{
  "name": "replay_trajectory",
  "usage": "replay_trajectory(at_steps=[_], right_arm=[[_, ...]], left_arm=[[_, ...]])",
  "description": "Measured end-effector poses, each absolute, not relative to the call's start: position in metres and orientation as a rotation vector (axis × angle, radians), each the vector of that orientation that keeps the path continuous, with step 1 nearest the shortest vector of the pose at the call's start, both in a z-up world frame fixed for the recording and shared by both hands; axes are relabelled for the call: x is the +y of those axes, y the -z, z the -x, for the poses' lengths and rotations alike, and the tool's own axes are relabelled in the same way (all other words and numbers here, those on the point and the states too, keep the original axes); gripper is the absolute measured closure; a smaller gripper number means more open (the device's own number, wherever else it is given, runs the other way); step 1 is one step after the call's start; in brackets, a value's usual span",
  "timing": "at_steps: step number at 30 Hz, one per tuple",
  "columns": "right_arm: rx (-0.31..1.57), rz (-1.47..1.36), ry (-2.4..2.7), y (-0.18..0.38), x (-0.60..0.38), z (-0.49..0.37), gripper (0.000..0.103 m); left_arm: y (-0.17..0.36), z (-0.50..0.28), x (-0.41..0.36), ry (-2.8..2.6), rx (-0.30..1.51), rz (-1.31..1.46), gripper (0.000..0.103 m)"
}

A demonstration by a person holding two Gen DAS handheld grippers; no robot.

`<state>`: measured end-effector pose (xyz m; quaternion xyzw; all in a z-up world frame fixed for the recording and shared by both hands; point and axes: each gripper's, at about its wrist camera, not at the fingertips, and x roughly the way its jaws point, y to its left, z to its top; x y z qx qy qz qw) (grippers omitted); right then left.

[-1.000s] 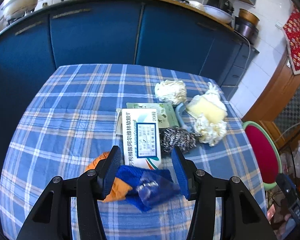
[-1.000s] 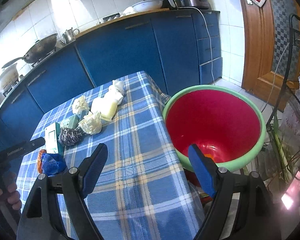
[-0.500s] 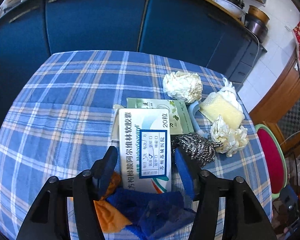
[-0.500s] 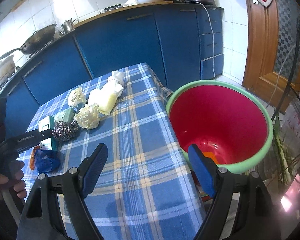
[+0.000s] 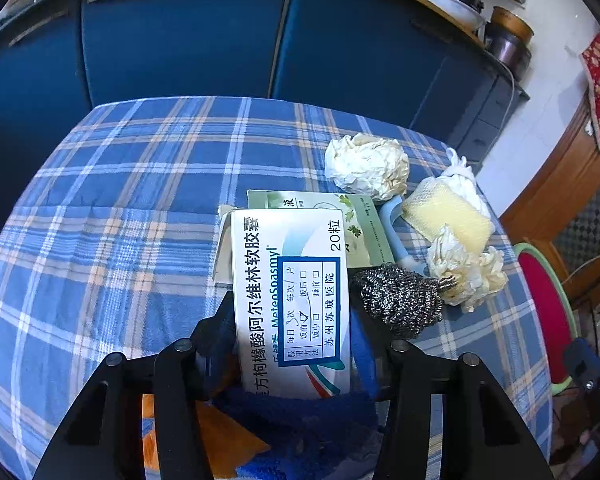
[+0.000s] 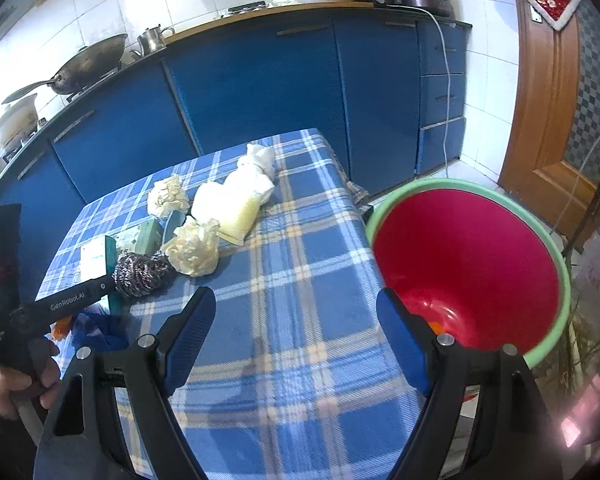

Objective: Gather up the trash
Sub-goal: 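Grasp the white medicine box with the left tool, then lift the medicine box with the left tool while the right tool grasps crumpled paper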

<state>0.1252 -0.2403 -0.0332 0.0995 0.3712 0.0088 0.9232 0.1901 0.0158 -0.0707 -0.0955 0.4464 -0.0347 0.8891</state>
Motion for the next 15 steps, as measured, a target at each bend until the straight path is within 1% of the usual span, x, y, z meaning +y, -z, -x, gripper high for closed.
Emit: replay_trajectory(at_steps=[15], right_arm=[[0.798, -0.180, -0.072, 0.042, -0.197, -0.163, 0.020]], left_arm=[[0.029, -0.161, 0.033, 0.115, 0.774, 0.274, 0.050]])
